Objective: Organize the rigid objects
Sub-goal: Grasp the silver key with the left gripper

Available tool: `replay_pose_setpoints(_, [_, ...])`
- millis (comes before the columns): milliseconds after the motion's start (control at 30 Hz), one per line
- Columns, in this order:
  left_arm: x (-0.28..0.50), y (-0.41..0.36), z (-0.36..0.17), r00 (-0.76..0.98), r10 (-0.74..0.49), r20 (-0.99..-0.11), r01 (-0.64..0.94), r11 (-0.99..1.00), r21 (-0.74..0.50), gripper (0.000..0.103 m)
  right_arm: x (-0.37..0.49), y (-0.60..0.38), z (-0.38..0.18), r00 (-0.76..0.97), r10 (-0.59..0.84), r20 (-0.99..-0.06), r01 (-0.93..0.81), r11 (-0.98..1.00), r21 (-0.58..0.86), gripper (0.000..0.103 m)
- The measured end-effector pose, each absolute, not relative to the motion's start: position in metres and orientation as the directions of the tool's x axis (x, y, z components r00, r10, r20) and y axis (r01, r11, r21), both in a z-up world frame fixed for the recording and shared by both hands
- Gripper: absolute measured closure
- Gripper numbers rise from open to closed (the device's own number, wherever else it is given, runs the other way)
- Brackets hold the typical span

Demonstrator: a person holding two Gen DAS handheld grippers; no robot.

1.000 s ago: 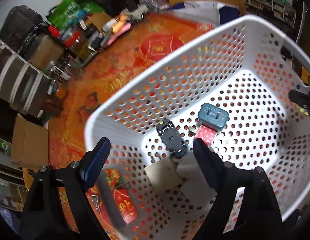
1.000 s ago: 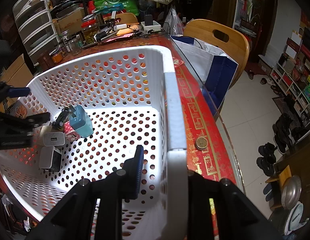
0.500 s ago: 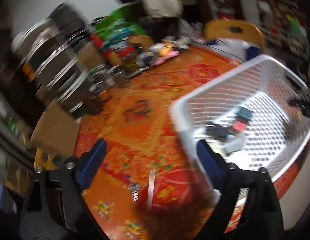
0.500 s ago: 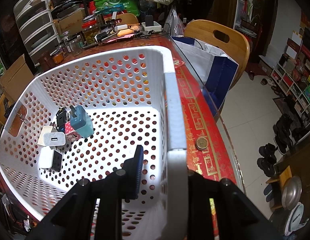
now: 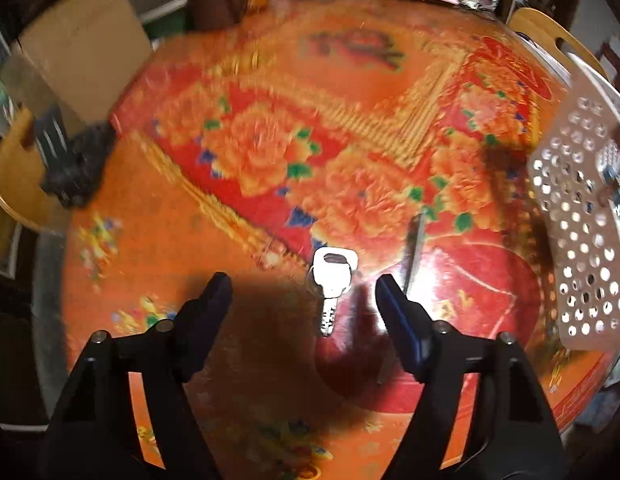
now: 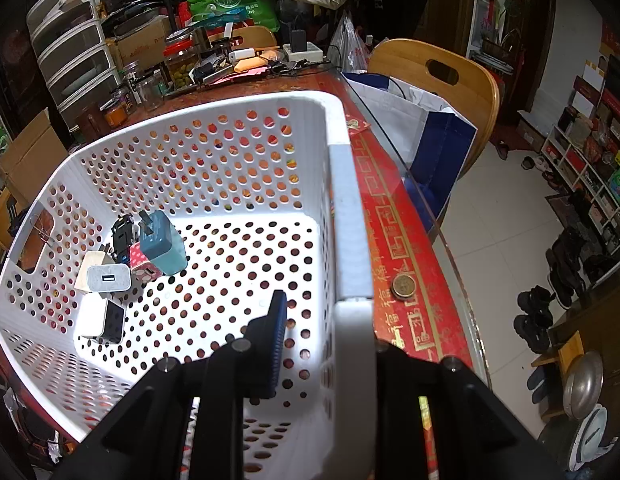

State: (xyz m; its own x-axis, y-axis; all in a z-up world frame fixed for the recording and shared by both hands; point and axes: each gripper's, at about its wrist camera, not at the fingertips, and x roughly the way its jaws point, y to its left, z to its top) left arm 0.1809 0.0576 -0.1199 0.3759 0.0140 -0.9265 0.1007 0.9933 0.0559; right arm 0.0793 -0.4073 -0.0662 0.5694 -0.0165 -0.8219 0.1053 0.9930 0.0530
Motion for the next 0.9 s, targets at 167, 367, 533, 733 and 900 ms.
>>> replay_pose_setpoints(167, [0.188,0.058,-0.135,0.363,-0.001,-0.932,0.112,0.993,0.043,0.032,0.079,-0.407,-0.067,0.568,-0.017,-0.823,0.108,0.993,0.054,0.081])
replay_pose_setpoints(367, [0.199,0.054,-0.134,0.36,-0.059,-0.931,0.11,0.994,-0.021,0.044,0.079,-0.407,-0.067,0.565,-0.018,-0.825,0.109,0.993,0.053,0.081])
replay_pose_setpoints(533, [0.196,0.047,-0.127,0.358,-0.065,-0.931,0.108,0.994,-0.028,0.08,0.079,-0.408,-0.067,0.566,-0.02,-0.825,0.11,0.993,0.052,0.081])
replay_pose_setpoints(733, [0.192,0.045,-0.124,0.366,-0.053,-0.929,0.101,0.995,-0.017,0.08,0.079,-0.408,-0.067,0.565,-0.02,-0.825,0.111,0.993,0.051,0.081])
replay_pose_setpoints(900, [0.187,0.044,-0.118,0.387,-0.049,-0.921,0.104,0.995,-0.009,0.095,0.079,-0.408,-0.067,0.565,-0.02,-0.825,0.11,0.993,0.051,0.081])
